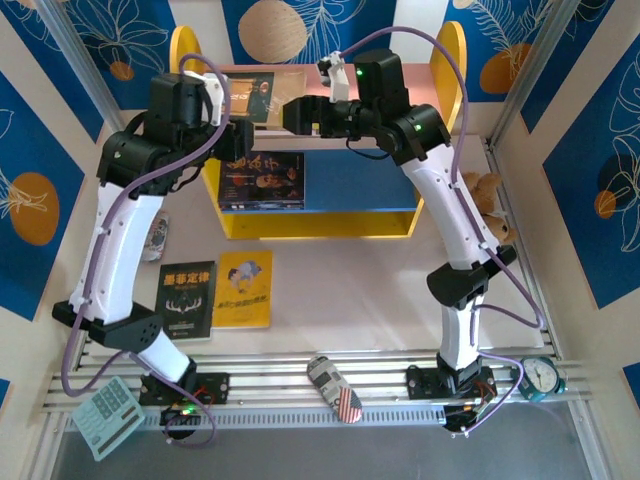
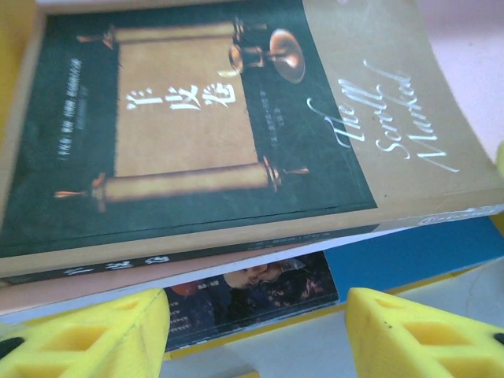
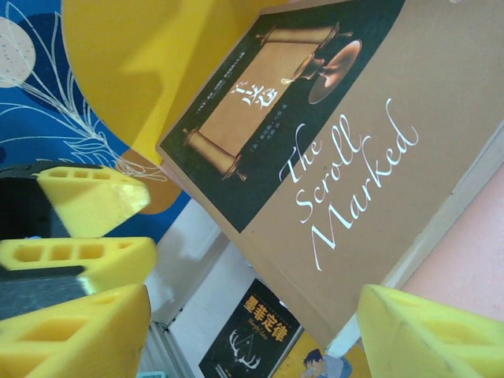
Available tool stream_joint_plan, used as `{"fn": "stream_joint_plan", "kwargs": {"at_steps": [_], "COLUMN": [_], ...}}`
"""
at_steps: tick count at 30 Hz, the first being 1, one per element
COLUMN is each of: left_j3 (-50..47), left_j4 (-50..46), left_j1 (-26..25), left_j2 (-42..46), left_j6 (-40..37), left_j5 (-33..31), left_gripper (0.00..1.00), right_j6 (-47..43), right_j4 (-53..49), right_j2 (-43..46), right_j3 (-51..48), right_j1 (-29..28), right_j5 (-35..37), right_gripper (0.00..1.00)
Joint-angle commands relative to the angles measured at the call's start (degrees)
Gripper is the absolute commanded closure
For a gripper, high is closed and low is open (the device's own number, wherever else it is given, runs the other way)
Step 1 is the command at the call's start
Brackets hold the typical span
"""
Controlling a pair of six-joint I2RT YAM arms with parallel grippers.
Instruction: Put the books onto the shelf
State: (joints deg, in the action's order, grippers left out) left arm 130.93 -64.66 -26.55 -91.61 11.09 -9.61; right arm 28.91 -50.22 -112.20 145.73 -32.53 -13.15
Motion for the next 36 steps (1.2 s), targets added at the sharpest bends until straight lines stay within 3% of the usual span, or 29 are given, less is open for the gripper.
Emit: {"fn": "stream_joint_plan", "kwargs": {"at_steps": [1,16,21,36], "left_j3": [-0.24,-0.15,-0.16,0.47], "left_j4": [3.53,4.97,6.25,10.30], "left_j1": [-0.44,-0.43,-0.43,-0.31], "left_j2": [3.09,2.20,0.51,-5.16], "left_j6": [0.42,-2.03,-3.61,-7.77], "left_j5": [-3.74,-3.87,-2.47,-8.66], "left_gripper": [0.37,0.34,0.33,0.28], "right_j6": [1.60,2.40,3.46,3.48], "right_j4": [0.91,0.54,2.20,1.81], "right_j2": [-2.48,-5.00,-5.84,-6.12], "right_j3": [3.23,6.76,6.95,7.55], "right_j1": [0.49,1.35,1.84,2.56], "right_j5": [-3.65,-5.96,-9.72,-10.67], "right_gripper": [0.29,0.27,0.27,0.26]}}
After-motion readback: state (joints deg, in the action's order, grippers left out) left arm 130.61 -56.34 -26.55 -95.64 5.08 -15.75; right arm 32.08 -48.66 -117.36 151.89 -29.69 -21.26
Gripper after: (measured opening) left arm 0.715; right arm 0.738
